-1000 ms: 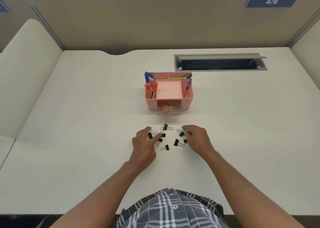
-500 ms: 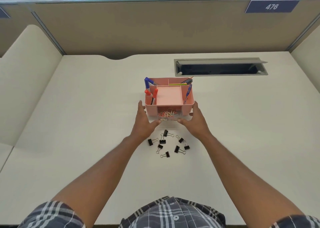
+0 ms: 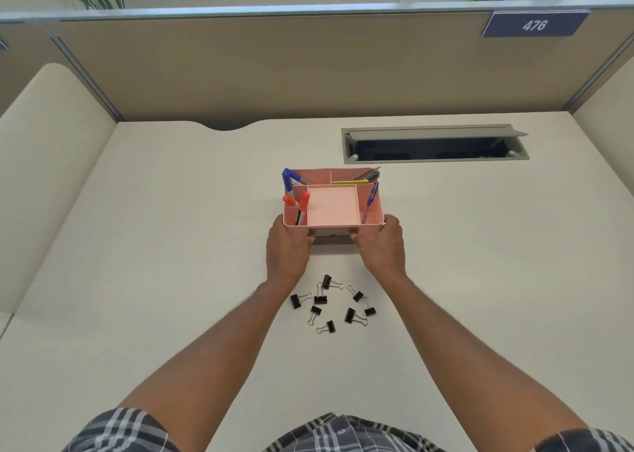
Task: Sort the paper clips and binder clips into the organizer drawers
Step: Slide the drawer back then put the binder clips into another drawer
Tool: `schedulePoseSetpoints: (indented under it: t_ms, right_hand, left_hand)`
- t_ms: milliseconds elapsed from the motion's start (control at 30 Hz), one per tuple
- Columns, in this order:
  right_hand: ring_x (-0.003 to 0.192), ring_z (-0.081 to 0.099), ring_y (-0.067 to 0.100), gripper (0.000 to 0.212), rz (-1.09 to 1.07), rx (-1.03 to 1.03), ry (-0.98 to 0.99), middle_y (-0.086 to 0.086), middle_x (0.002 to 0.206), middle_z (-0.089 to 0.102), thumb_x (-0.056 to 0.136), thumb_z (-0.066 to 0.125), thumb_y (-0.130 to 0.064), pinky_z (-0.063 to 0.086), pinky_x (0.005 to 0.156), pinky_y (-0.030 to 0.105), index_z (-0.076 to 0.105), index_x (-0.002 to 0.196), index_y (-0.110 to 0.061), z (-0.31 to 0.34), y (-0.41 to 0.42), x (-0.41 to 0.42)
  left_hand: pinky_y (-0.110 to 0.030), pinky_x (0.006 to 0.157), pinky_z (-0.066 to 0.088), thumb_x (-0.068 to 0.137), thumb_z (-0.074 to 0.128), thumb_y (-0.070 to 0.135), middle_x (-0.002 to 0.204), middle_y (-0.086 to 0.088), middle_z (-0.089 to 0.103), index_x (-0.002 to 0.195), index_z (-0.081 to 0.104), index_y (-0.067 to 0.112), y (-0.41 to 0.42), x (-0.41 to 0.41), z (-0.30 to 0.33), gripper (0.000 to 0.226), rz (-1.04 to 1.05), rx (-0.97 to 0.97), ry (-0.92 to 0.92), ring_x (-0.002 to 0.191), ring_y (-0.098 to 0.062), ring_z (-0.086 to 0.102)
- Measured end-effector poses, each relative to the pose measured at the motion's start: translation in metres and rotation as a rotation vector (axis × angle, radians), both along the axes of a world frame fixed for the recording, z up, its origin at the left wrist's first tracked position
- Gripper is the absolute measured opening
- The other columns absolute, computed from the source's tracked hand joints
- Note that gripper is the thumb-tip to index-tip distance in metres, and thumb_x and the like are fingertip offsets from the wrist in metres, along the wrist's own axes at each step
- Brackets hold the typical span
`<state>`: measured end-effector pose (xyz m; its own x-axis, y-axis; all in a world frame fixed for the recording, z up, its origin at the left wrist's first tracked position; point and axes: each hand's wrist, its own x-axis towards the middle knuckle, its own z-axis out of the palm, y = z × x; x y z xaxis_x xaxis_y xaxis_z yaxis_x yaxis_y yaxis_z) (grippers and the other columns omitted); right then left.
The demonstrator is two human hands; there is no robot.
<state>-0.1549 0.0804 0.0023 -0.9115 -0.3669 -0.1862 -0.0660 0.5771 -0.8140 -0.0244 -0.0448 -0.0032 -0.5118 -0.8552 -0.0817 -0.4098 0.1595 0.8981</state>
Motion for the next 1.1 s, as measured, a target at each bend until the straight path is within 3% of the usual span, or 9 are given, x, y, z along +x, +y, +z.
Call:
schedulePoseSetpoints:
  t_ms: [167,267,333,400,500,633,1100]
  right_hand:
    - [0.107,0.058,0.022,0.063,-0.027,0.01,-0.012,0.001,0.121,0.055,0.076,0.079,-0.038,0.053,0.084,0.038,0.045,0.124,-0.016,-0.008,0.001,0.0]
    - [0.107,0.056,0.023,0.053,-0.111,0.039,-0.016,0.003,0.121,0.054,0.082,0.071,-0.036,0.05,0.082,0.036,0.044,0.124,-0.015,-0.008,0.008,0.013]
    - [0.105,0.052,0.021,0.035,-0.008,0.068,0.179,0.001,0.114,0.053,0.086,0.062,-0.025,0.049,0.081,0.036,0.048,0.117,-0.016,-0.012,0.016,0.03]
    - [0.105,0.049,0.023,0.028,0.23,0.099,0.393,0.003,0.11,0.053,0.088,0.057,-0.015,0.051,0.077,0.037,0.055,0.116,-0.014,-0.018,0.02,0.046]
    - [0.104,0.048,0.025,0.045,0.456,0.222,0.535,0.007,0.108,0.052,0.089,0.054,-0.007,0.052,0.065,0.036,0.054,0.134,-0.013,-0.025,0.014,0.054]
    - [0.097,0.05,0.029,0.06,0.508,0.321,0.564,0.01,0.102,0.051,0.079,0.059,0.002,0.044,0.054,0.031,0.054,0.137,-0.016,-0.023,0.003,0.048]
    - [0.094,0.048,0.026,0.062,0.561,0.361,0.535,0.005,0.102,0.05,0.072,0.055,0.009,0.038,0.05,0.03,0.058,0.127,-0.019,-0.027,0.031,0.069]
  left_hand:
    - [-0.019,0.078,0.047,0.086,0.072,0.03,0.105,0.02,0.054,0.12,0.047,0.032,0.001,0.002,-0.004,0.042,0.014,-0.006,-0.013,0.096,0.0,0.056]
    - [-0.033,0.087,0.052,0.087,0.069,0.026,0.117,0.006,0.056,0.128,0.045,0.022,0.005,0.009,-0.013,0.048,0.045,-0.035,-0.108,0.11,-0.015,0.056]
    - [-0.039,0.097,0.049,0.09,0.064,0.022,0.129,-0.003,0.053,0.142,0.036,0.016,0.011,0.018,-0.021,0.059,0.074,-0.023,-0.191,0.119,-0.02,0.051]
    - [-0.039,0.099,0.047,0.092,0.058,0.017,0.127,-0.002,0.052,0.144,0.034,0.015,0.022,0.029,-0.026,0.057,0.072,-0.034,-0.233,0.117,-0.019,0.05]
    - [-0.037,0.096,0.046,0.091,0.054,0.014,0.117,0.0,0.054,0.138,0.042,0.014,0.039,0.043,-0.03,0.048,0.026,-0.119,-0.244,0.111,-0.017,0.051]
    - [-0.035,0.098,0.043,0.091,0.054,0.01,0.117,-0.001,0.055,0.132,0.049,0.012,0.053,0.053,-0.032,0.041,-0.034,-0.185,-0.241,0.112,-0.017,0.049]
    - [-0.037,0.088,0.047,0.087,0.058,0.008,0.106,-0.002,0.06,0.109,0.065,0.011,0.065,0.072,-0.043,0.024,-0.209,-0.397,-0.294,0.1,-0.023,0.055]
